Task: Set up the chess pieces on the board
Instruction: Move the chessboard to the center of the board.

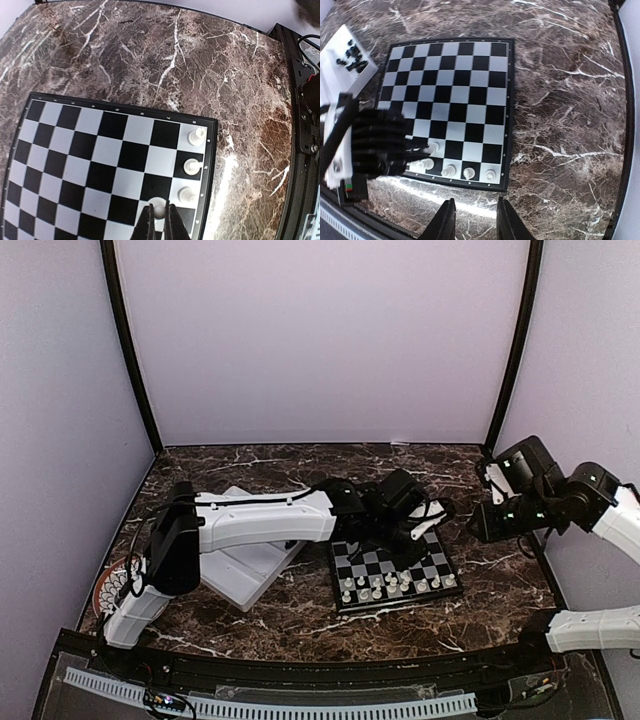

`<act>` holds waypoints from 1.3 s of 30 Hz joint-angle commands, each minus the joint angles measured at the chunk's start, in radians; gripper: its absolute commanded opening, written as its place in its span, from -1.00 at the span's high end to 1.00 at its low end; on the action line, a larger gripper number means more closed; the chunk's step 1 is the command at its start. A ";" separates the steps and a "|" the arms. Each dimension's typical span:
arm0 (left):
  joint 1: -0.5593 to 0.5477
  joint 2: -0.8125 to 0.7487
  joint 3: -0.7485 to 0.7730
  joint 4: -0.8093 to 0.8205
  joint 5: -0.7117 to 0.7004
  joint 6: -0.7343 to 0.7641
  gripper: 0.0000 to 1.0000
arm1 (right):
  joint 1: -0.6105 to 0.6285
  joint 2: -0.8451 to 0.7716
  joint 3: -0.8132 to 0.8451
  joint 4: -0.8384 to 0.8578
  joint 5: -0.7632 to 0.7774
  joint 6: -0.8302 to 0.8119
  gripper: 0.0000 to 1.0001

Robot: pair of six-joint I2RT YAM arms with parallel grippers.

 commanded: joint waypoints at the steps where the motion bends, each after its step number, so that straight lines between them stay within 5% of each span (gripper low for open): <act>1: -0.007 0.015 0.086 -0.030 -0.021 -0.065 1.00 | -0.113 0.083 -0.043 0.030 0.017 0.007 0.50; 7: 0.012 0.015 0.112 -0.086 -0.049 -0.112 1.00 | -0.297 0.347 -0.075 0.133 -0.185 -0.019 0.98; 21: 0.015 -0.002 0.147 -0.183 -0.051 -0.124 1.00 | -0.385 0.645 -0.131 0.299 -0.331 -0.140 1.00; 31: 0.016 -0.016 0.136 -0.230 -0.079 -0.094 1.00 | -0.297 0.672 -0.182 0.344 -0.492 -0.148 1.00; 39: 0.016 -0.012 0.099 -0.208 -0.065 -0.088 1.00 | -0.230 0.653 -0.185 0.320 -0.464 -0.130 1.00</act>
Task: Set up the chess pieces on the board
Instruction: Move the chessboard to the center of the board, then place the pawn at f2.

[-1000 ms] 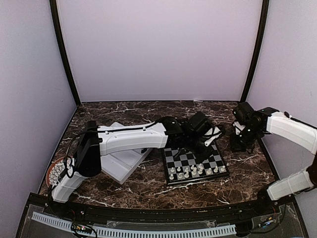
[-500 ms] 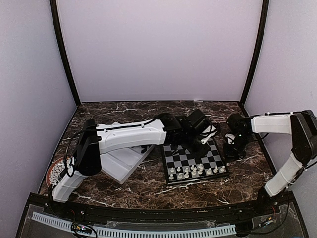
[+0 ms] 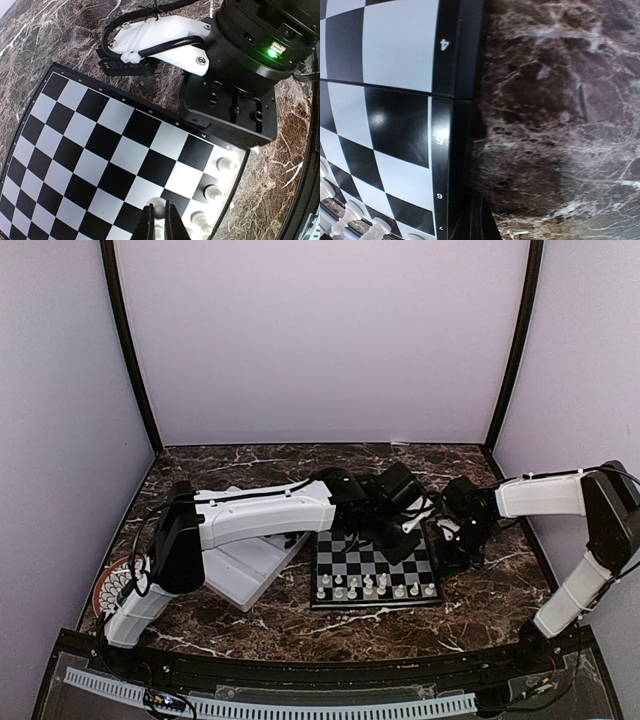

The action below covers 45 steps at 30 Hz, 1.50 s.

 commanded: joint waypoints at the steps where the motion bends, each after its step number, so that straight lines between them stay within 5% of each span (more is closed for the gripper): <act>1: -0.001 -0.053 -0.016 -0.016 0.006 0.010 1.00 | 0.024 -0.014 -0.019 -0.007 -0.078 0.009 1.00; 12: -0.002 -0.036 -0.047 -0.099 0.120 -0.019 1.00 | 0.024 -0.015 -0.026 0.003 -0.072 0.006 1.00; 45: -0.002 0.053 -0.044 -0.090 0.120 -0.034 0.87 | 0.024 -0.011 -0.025 -0.002 -0.070 0.002 0.96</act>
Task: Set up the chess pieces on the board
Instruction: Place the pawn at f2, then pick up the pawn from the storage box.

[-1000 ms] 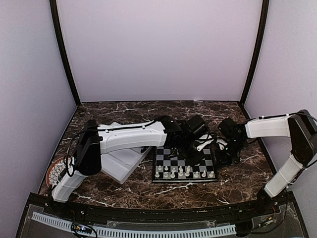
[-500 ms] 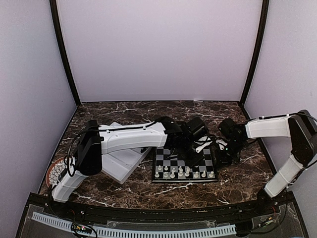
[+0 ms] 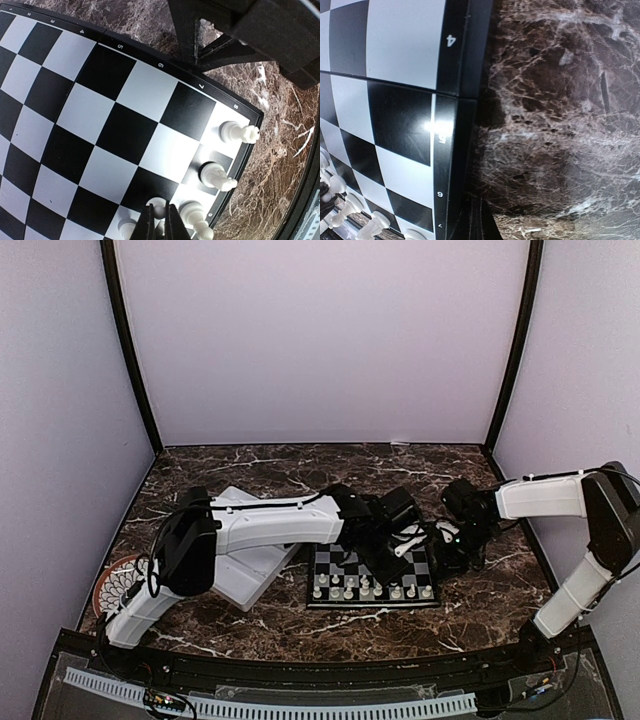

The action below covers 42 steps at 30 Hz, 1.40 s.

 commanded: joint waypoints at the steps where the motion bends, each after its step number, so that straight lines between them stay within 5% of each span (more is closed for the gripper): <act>1: -0.002 0.001 0.000 -0.003 0.004 -0.003 0.86 | 0.014 -0.002 -0.011 -0.002 -0.027 -0.002 0.96; 17: -0.002 0.005 0.000 0.029 -0.028 -0.015 0.84 | 0.015 0.001 -0.011 -0.004 -0.026 0.000 0.96; 29: -0.002 -0.017 0.012 0.023 -0.014 -0.006 0.54 | 0.014 0.003 -0.009 -0.002 -0.028 -0.002 0.95; 37: -0.001 -0.200 0.066 -0.068 -0.143 -0.018 0.43 | 0.014 -0.040 0.011 -0.019 -0.048 -0.006 0.95; 42: 0.006 -0.404 -0.122 -0.139 -0.312 -0.061 0.28 | 0.014 -0.086 0.058 -0.057 -0.026 -0.032 0.93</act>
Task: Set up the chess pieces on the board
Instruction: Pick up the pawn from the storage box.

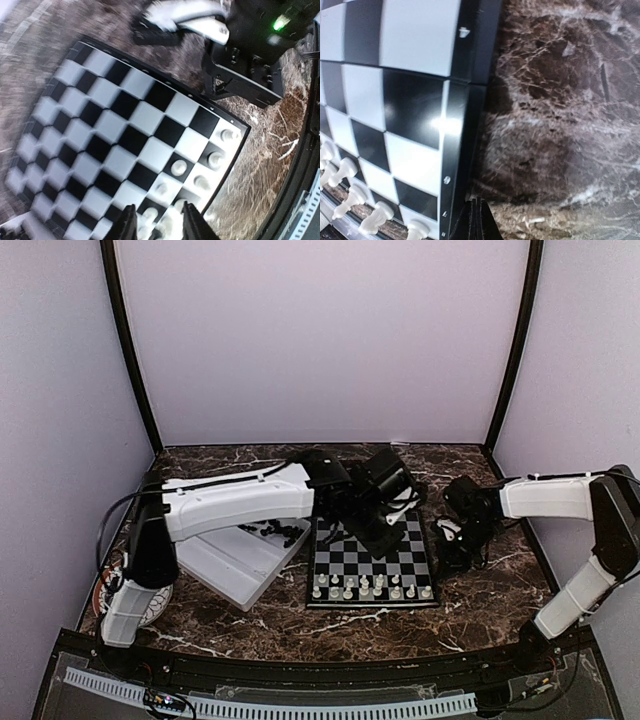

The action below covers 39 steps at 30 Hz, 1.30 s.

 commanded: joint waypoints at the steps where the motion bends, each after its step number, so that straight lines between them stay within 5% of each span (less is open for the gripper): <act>1: 0.018 -0.326 -0.166 -0.084 -0.200 -0.048 0.26 | 0.014 -0.065 0.066 -0.039 0.000 -0.031 0.92; 7: 0.196 -0.562 -0.592 -0.132 -0.171 -0.253 0.14 | 0.014 -0.107 0.185 -0.111 0.084 -0.060 0.77; 11: 0.324 -0.602 -0.706 -0.180 -0.075 -0.293 0.11 | 0.014 -0.121 0.259 -0.142 0.106 -0.071 0.58; 20: 0.468 -0.449 -0.687 -0.260 0.112 -0.233 0.00 | 0.014 -0.130 0.199 -0.066 0.036 -0.020 0.55; 39: 0.468 -0.282 -0.725 -0.236 0.270 -0.145 0.04 | 0.015 -0.044 0.176 -0.022 -0.056 -0.014 0.58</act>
